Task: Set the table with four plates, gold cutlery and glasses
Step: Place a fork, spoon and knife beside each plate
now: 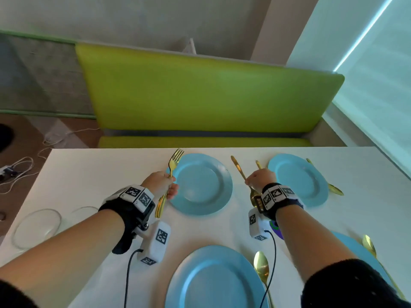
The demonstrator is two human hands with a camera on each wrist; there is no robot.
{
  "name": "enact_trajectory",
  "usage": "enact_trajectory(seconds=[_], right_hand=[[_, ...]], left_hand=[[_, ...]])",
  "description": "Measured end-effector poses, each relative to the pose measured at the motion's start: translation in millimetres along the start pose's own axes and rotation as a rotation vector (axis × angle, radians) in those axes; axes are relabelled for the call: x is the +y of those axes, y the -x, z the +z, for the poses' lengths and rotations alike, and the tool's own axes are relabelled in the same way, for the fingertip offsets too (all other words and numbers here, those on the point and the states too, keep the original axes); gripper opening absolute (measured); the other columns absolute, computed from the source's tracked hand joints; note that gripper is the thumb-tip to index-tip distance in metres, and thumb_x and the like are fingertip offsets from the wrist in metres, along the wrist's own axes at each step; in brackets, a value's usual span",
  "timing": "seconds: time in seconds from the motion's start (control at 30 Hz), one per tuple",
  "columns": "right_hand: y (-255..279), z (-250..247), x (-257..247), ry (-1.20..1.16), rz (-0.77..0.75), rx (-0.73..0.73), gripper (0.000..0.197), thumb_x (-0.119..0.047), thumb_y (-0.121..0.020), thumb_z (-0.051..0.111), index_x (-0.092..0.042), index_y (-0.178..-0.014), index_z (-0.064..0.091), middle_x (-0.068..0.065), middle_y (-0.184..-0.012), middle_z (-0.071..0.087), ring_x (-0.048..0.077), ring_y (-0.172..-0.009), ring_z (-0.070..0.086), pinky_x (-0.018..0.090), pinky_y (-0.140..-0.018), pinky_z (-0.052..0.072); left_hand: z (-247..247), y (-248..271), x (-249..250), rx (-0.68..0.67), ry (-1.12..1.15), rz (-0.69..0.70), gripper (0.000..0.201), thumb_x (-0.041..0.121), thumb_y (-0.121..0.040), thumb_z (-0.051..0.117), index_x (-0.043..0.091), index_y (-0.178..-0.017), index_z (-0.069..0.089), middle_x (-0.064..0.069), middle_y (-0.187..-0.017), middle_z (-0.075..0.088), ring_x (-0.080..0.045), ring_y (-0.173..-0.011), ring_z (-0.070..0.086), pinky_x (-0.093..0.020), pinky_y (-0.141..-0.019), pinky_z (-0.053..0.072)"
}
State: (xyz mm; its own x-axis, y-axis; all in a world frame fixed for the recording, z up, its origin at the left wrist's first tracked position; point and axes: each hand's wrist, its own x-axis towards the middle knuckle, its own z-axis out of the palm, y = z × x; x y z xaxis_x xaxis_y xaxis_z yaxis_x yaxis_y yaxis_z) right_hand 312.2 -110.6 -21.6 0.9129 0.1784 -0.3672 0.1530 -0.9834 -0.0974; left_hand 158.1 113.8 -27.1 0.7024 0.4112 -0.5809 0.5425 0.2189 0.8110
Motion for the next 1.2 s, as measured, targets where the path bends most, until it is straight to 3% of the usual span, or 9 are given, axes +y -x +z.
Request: enact_trajectory(seconds=[0.17, 0.27, 0.4, 0.5, 0.6, 0.87, 1.03, 1.13, 1.2], right_hand=[[-34.7, 20.7, -1.2, 0.209, 0.046, -0.081, 0.031, -0.026, -0.094, 0.044, -0.008, -0.110, 0.063, 0.006, -0.114, 0.065, 0.021, -0.109, 0.060, 0.025, -0.082, 0.047], [-50.2, 30.6, -5.4, 0.179, 0.068, -0.136, 0.025, -0.029, -0.092, 0.047, -0.010, -0.098, 0.062, 0.004, -0.097, 0.066, 0.021, -0.099, 0.061, 0.022, -0.063, 0.042], [-66.7, 40.1, -9.0, 0.131, 0.072, -0.159, 0.028, -0.033, -0.091, 0.049, -0.009, -0.098, 0.063, 0.007, -0.107, 0.066, 0.021, -0.100, 0.061, 0.021, -0.067, 0.040], [-75.6, 46.3, -8.1, 0.027, 0.130, -0.138, 0.025, -0.031, -0.087, 0.055, -0.010, -0.075, 0.055, 0.002, -0.074, 0.058, 0.020, -0.075, 0.054, 0.022, -0.048, 0.034], [-78.8, 48.2, -9.4, -0.089, 0.185, -0.125, 0.027, -0.032, -0.086, 0.061, -0.010, -0.073, 0.051, 0.001, -0.062, 0.047, 0.019, -0.073, 0.053, 0.023, -0.051, 0.037], [-78.3, 53.0, -11.5, -0.201, 0.221, -0.091, 0.020, -0.028, -0.082, 0.064, -0.012, -0.075, 0.055, 0.000, -0.061, 0.048, 0.012, -0.051, 0.043, 0.021, -0.041, 0.026], [-76.8, 53.0, -10.7, -0.216, 0.226, -0.110, 0.022, -0.031, -0.078, 0.067, -0.010, -0.079, 0.063, 0.000, -0.066, 0.059, 0.014, -0.057, 0.053, 0.021, -0.041, 0.029], [-70.7, 49.3, -9.9, -0.235, 0.222, -0.107, 0.035, -0.040, -0.079, 0.069, -0.008, -0.093, 0.069, 0.002, -0.075, 0.064, 0.017, -0.064, 0.057, 0.022, -0.043, 0.031], [-61.4, 39.3, -12.6, -0.219, 0.190, -0.067, 0.036, -0.038, -0.084, 0.065, -0.007, -0.101, 0.069, 0.004, -0.082, 0.066, 0.019, -0.071, 0.060, 0.022, -0.052, 0.042]], left_hand=[[3.0, -19.9, -1.1, 0.024, -0.017, -0.016, 0.020, 0.005, -0.098, 0.041, 0.008, -0.080, 0.048, -0.011, -0.066, 0.057, -0.013, -0.041, 0.052, -0.020, -0.042, 0.042], [6.2, -28.3, 1.3, 0.039, -0.025, -0.017, 0.019, 0.005, -0.098, 0.041, 0.007, -0.081, 0.048, -0.010, -0.067, 0.056, -0.015, -0.045, 0.051, -0.019, -0.040, 0.042], [11.4, -38.2, 5.2, 0.058, -0.008, -0.029, 0.022, 0.005, -0.098, 0.041, 0.009, -0.078, 0.048, -0.009, -0.066, 0.055, -0.012, -0.041, 0.052, -0.018, -0.041, 0.043], [16.6, -44.0, 5.6, 0.068, 0.000, -0.035, 0.019, 0.005, -0.098, 0.042, 0.008, -0.081, 0.049, -0.009, -0.064, 0.056, -0.010, -0.039, 0.052, -0.020, -0.045, 0.045], [20.5, -47.5, 4.5, 0.065, 0.002, -0.040, 0.023, 0.005, -0.098, 0.041, 0.009, -0.077, 0.048, -0.008, -0.063, 0.054, -0.013, -0.044, 0.051, -0.018, -0.042, 0.044], [24.1, -55.1, 0.0, 0.059, -0.017, -0.024, 0.021, 0.005, -0.097, 0.044, 0.009, -0.078, 0.050, -0.008, -0.067, 0.056, -0.016, -0.053, 0.052, -0.023, -0.051, 0.045], [24.6, -54.2, -5.5, 0.049, -0.014, -0.032, 0.022, 0.005, -0.096, 0.046, 0.009, -0.075, 0.051, -0.009, -0.069, 0.057, -0.016, -0.052, 0.056, -0.019, -0.042, 0.046], [20.4, -50.3, -7.9, 0.026, -0.048, -0.033, 0.023, 0.003, -0.096, 0.046, 0.008, -0.075, 0.053, -0.009, -0.070, 0.059, -0.012, -0.047, 0.059, -0.017, -0.039, 0.045], [16.4, -47.5, -8.0, 0.014, -0.075, -0.026, 0.022, 0.002, -0.095, 0.047, 0.007, -0.075, 0.054, -0.009, -0.070, 0.060, -0.008, -0.044, 0.060, -0.015, -0.038, 0.043]])
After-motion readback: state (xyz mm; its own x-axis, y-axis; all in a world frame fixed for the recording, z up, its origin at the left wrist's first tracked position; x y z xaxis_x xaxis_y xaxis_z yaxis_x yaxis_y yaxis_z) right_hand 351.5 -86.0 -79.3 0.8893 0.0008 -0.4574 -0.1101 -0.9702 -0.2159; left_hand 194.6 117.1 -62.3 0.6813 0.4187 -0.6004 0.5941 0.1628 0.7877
